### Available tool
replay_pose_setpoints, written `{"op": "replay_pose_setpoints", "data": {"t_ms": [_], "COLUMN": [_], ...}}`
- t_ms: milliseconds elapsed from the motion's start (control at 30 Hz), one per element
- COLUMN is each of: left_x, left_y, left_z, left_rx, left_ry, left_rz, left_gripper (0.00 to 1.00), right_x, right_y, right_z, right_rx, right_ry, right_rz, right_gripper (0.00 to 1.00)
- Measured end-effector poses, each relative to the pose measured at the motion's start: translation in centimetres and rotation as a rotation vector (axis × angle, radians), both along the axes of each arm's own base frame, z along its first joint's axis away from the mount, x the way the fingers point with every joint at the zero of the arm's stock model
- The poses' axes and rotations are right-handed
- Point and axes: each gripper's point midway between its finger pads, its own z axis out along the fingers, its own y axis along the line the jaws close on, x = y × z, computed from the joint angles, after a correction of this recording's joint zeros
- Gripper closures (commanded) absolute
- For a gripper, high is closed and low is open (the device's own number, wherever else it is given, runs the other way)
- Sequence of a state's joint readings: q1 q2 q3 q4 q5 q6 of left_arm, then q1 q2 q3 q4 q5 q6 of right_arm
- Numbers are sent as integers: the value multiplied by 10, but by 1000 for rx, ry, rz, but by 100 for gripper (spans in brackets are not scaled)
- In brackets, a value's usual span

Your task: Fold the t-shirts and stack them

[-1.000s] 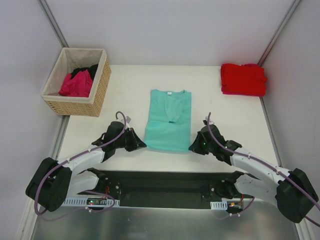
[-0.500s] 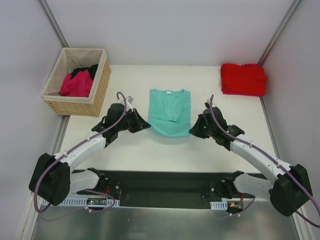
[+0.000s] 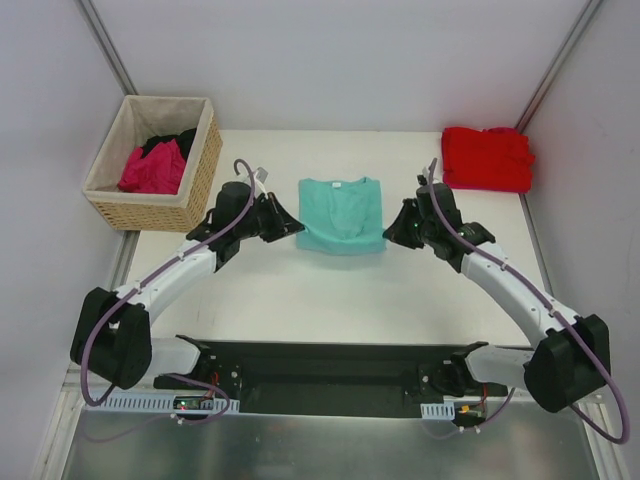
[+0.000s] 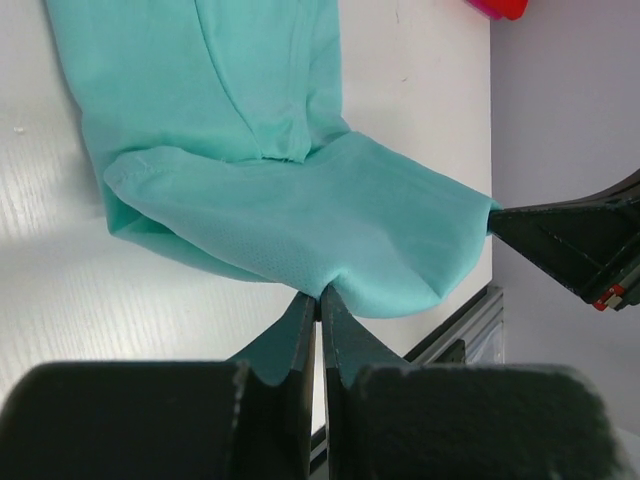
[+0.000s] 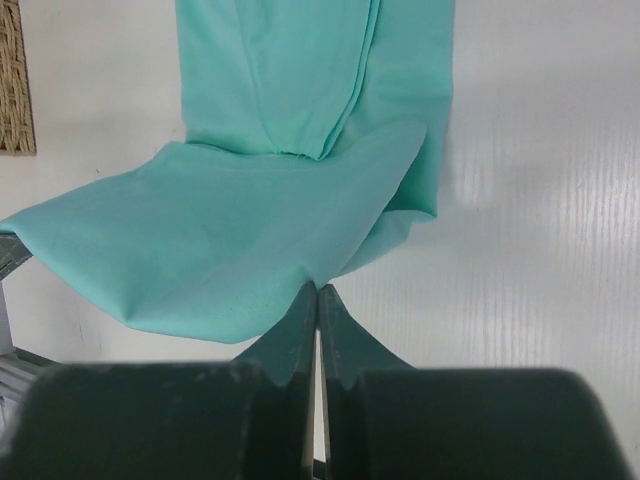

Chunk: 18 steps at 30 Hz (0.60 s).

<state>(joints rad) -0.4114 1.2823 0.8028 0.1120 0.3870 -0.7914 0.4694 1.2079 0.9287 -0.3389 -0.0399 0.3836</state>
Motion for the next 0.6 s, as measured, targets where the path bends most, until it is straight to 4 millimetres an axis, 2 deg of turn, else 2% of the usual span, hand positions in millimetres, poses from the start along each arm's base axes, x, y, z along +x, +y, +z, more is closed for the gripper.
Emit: {"op": "replay_pose_setpoints", "data": {"t_ms": [200,600], "left_x": [21,78], "left_y": [-1,-5], "left_z": [0,-10], "left_rx": [8,22], "left_ry": [10,39], "left_rz": [14,35], "left_gripper": [100,100], "right_x": [27,83], "right_y": [0,-1], "right_z": [6,-10], "right_rx": [1,16], "right_ry": [8,66], "right_rz": [-6,-35], "right_gripper": [99,99]}}
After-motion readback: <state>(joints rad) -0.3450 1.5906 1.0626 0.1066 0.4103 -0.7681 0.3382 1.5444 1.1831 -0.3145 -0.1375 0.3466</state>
